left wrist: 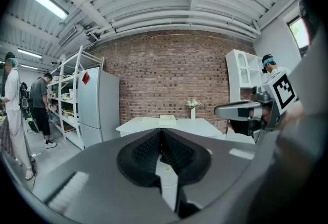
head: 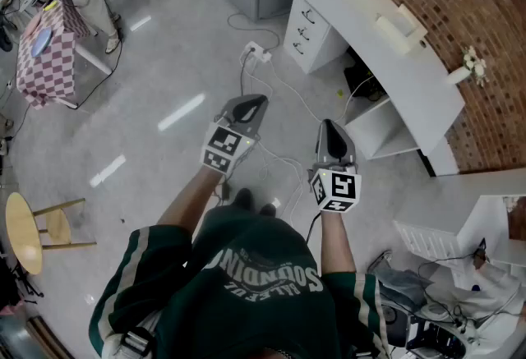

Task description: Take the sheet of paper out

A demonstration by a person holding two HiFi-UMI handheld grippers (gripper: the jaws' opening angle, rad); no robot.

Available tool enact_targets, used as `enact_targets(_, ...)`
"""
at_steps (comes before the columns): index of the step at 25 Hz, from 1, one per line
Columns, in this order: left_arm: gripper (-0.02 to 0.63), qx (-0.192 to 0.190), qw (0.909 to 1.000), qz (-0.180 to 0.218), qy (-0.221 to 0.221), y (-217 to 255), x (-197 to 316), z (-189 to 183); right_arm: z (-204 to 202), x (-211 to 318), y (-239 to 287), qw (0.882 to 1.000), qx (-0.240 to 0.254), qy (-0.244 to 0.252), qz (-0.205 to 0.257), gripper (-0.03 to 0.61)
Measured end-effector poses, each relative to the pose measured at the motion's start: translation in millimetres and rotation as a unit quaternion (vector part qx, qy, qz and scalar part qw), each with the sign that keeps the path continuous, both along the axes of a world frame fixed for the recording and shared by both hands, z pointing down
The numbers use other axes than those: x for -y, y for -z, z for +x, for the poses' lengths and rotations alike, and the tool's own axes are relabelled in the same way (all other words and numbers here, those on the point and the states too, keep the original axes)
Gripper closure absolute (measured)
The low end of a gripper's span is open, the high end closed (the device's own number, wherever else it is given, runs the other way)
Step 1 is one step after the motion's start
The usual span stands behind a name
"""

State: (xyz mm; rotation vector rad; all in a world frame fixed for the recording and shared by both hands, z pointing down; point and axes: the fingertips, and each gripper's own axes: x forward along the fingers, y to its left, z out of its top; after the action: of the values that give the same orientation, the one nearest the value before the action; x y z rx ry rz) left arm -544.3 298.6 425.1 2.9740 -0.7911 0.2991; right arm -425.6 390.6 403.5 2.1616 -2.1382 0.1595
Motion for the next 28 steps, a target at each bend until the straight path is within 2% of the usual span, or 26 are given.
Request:
enact_targets(14, 0.603, -0.011, 0.9999, 0.002, 0.003, 4.4, 2.9, -16.9, -15.7, 4.8, 3.2, 1.000, -0.005, 0.004, 0.001, 0.578)
enact_targets(28, 0.603, -0.011, 0.9998, -0.001, -0.018, -4.7, 27.0, -48.7, -48.4, 23.3, 6.4, 0.999, -0.001, -0.031, 0.019, 0.578)
